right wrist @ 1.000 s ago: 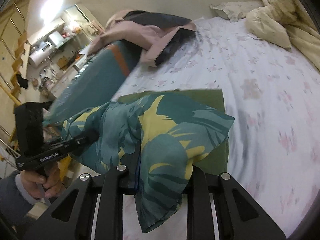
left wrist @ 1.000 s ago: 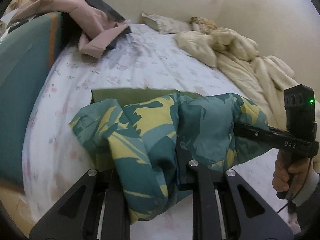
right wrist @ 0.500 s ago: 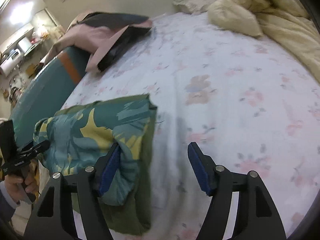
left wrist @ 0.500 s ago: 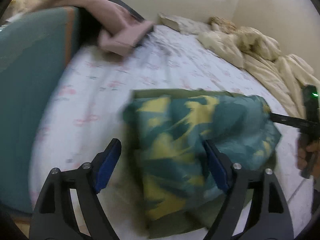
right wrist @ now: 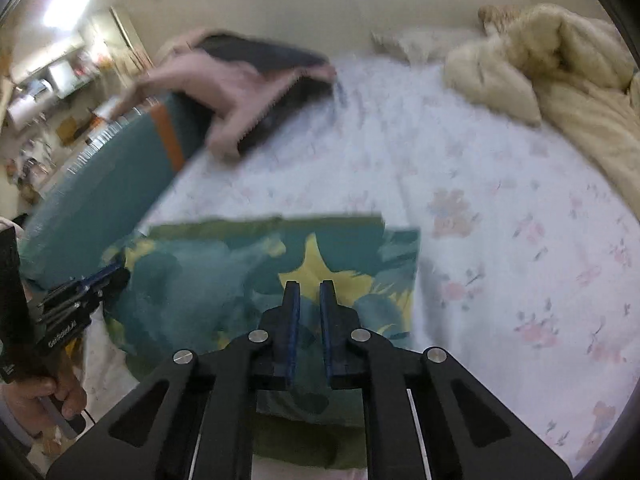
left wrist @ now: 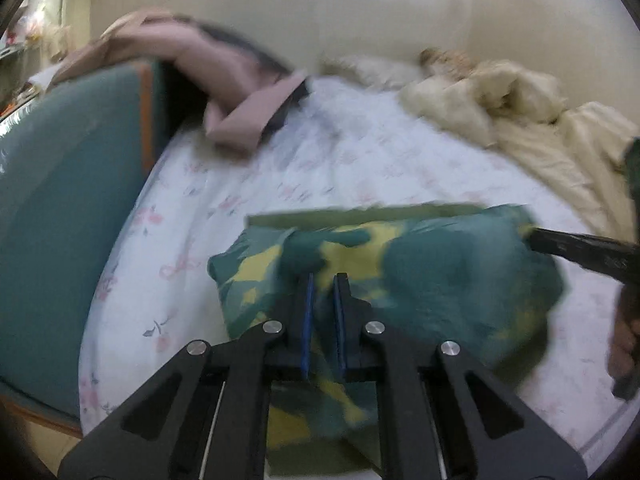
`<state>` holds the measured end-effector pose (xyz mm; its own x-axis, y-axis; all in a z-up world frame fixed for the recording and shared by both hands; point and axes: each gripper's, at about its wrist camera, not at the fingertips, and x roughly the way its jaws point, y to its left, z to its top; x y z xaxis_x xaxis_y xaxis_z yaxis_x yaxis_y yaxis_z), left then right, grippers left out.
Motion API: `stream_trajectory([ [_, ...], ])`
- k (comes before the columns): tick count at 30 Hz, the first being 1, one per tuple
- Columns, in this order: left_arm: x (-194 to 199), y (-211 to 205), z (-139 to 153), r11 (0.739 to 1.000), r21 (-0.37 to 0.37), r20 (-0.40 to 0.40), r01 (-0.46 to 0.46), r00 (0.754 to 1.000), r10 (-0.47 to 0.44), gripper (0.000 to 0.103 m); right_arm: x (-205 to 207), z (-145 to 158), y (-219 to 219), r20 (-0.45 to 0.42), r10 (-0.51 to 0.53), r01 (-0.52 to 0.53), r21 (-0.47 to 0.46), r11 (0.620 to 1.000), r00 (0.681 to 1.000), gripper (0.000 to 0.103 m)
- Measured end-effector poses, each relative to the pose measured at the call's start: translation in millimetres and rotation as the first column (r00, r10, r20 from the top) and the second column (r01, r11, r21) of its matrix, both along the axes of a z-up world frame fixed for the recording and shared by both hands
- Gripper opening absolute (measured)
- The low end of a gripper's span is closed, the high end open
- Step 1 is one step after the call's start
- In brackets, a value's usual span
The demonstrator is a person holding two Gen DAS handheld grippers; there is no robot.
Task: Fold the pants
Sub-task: 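Carry the folded shorts with both grippers and place them on the olive-green stack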
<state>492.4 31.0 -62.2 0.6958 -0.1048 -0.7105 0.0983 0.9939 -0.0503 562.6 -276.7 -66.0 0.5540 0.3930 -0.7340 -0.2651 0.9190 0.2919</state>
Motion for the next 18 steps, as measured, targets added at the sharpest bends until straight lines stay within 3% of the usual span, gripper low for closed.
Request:
stream_trajectory([
  [2, 21, 10, -18, 0.999, -0.006, -0.070, -0.048, 0.996, 0.048, 0.006, 15, -18, 6, -0.037, -0.037, 0.035, -0.066, 0.997, 0.999, 0.000],
  [4, 37, 12, -34, 0.998, 0.013, -0.131, -0.055, 0.990, 0.056, 0.005, 31, -34, 3, -0.087, -0.093, 0.087, -0.072, 0.994, 0.992, 0.000],
  [8, 51, -6, -45, 0.991, 0.129, -0.129, 0.019, 0.992, -0.002, 0.000, 58, -48, 6, -0.130, -0.103, 0.093, -0.077, 0.993, 0.986, 0.000],
  [12, 69, -14, -61, 0.978, 0.207, -0.176, 0.022, 0.984, 0.015, 0.000, 74, -64, 18, -0.177, -0.074, 0.053, -0.119, 0.991, 0.982, 0.000],
  [16, 74, -14, -66, 0.978, 0.208, -0.174, 0.004, 0.984, 0.033, 0.000, 80, -73, 14, -0.203, -0.071, 0.053, -0.093, 0.994, 0.977, 0.000],
  [18, 68, -5, -60, 0.986, 0.164, -0.161, -0.011, 0.986, 0.038, 0.000, 77, -66, 9, -0.174, -0.063, 0.053, -0.063, 0.997, 0.983, 0.000],
])
